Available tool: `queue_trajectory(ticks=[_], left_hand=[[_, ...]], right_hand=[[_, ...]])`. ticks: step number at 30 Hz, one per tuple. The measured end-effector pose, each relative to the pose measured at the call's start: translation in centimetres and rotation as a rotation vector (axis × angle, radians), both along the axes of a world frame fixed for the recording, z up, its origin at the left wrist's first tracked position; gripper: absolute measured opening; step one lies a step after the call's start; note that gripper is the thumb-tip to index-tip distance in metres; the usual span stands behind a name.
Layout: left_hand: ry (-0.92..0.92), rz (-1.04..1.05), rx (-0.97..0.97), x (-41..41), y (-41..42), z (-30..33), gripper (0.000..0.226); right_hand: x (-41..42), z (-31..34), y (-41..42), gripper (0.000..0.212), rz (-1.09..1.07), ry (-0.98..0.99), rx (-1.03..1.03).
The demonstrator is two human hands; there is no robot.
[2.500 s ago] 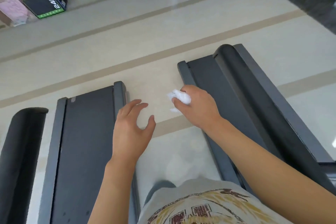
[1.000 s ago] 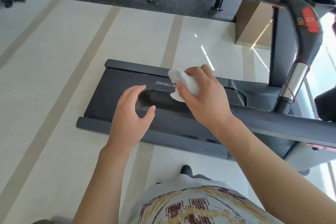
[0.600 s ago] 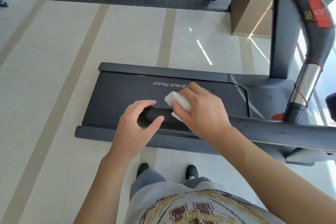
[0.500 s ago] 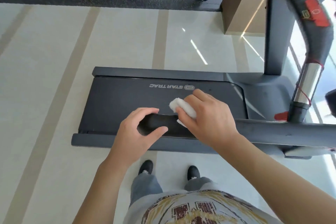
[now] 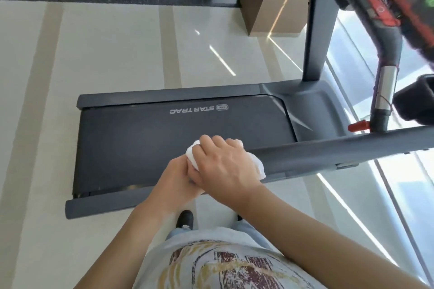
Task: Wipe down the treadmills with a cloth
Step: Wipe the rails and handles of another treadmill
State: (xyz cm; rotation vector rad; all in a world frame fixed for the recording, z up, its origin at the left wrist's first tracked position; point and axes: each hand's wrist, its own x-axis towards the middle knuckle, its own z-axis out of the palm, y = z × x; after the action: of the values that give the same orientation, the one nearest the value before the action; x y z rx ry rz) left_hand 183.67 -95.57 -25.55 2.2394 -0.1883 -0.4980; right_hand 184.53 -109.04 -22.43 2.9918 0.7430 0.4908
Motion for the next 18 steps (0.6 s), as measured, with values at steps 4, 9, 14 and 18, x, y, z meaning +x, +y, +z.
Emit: queue_trajectory(ticks=[4, 9, 14, 18], left_hand=[[0.074, 0.026, -0.268, 0.0, 0.4, -0.7, 0.03], [0.006, -0.165, -0.424, 1.5, -0.5, -0.4, 0.057], [0.03, -0.189, -0.489, 2.5, -1.2, -1.1, 0.078], [0.085, -0.167, -0.544, 2.3, -0.9, -1.7, 0.099]], right_hand=[[0.2, 0.6, -0.8, 0.026, 0.002, 0.004, 0.051], [0.1, 3.6, -9.6, 0.025, -0.501, 0.038, 0.369], [-0.2, 4.2, -13.1, 0.028, -0.722, 0.096, 0.306], [-0.4, 3.8, -8.0, 0.031, -0.579, 0.021, 0.278]])
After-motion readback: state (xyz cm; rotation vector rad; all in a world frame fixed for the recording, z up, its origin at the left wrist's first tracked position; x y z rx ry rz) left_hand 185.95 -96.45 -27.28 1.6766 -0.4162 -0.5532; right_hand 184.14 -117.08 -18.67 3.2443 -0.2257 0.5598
